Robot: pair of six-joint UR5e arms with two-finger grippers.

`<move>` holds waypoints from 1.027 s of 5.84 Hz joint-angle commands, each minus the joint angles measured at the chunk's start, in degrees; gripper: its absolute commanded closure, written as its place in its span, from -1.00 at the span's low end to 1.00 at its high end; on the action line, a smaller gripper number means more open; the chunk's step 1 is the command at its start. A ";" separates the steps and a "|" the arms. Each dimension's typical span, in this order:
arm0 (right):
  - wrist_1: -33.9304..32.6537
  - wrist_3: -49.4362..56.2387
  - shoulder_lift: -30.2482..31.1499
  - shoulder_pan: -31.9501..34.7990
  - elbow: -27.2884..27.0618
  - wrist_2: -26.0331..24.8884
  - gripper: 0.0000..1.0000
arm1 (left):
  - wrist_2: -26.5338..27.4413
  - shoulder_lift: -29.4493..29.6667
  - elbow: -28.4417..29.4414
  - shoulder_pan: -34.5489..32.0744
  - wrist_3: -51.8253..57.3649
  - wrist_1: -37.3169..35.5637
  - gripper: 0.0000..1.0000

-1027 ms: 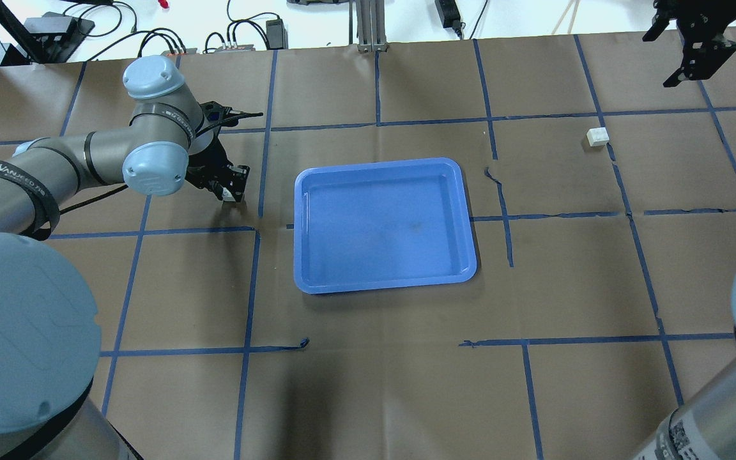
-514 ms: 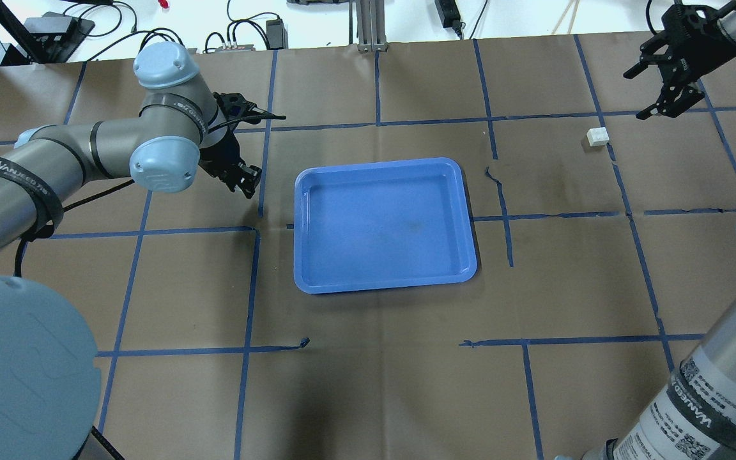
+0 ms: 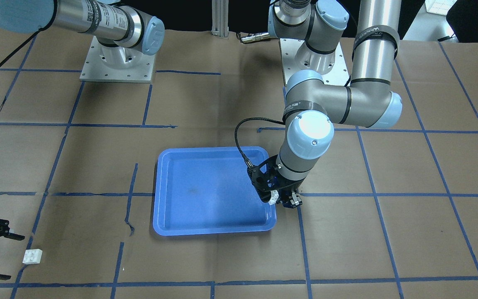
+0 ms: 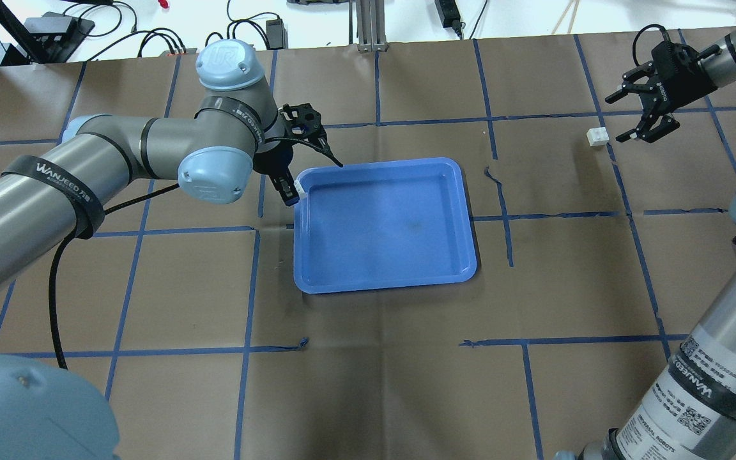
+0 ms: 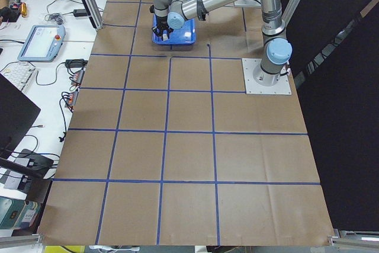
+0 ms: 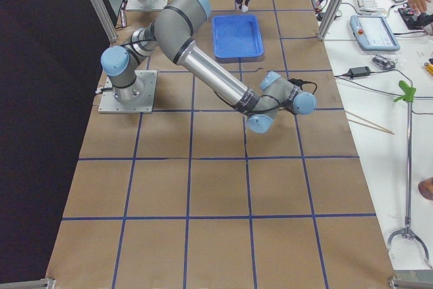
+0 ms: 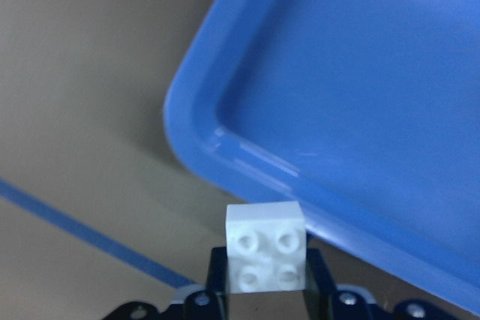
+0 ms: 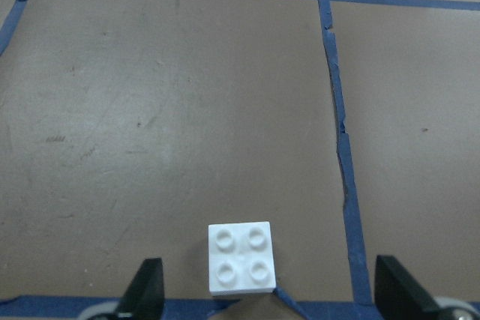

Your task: Assemble white blocks and place on blue tray

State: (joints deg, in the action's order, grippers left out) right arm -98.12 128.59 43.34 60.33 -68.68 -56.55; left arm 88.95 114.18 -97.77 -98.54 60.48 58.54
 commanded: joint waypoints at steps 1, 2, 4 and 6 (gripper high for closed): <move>0.29 2.19 -1.42 -0.03 -0.05 1.53 -0.99 | 0.34 0.69 0.03 -7.67 3.67 -0.01 0.95; 0.56 2.27 -1.50 -0.03 -0.13 1.36 -0.98 | 0.17 3.22 -0.14 -8.85 4.12 -0.70 0.88; -0.05 2.27 -1.07 -0.03 -2.67 0.92 -0.62 | 0.08 5.79 -0.14 -12.27 4.48 -1.76 0.81; -0.15 2.97 -1.24 -0.03 -2.68 0.92 -0.15 | 0.78 6.14 -0.05 -14.05 4.21 -4.12 0.78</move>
State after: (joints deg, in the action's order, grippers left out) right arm -98.21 131.09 42.18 60.29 -71.28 -55.61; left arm 89.49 119.99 -97.85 -111.98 64.78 55.99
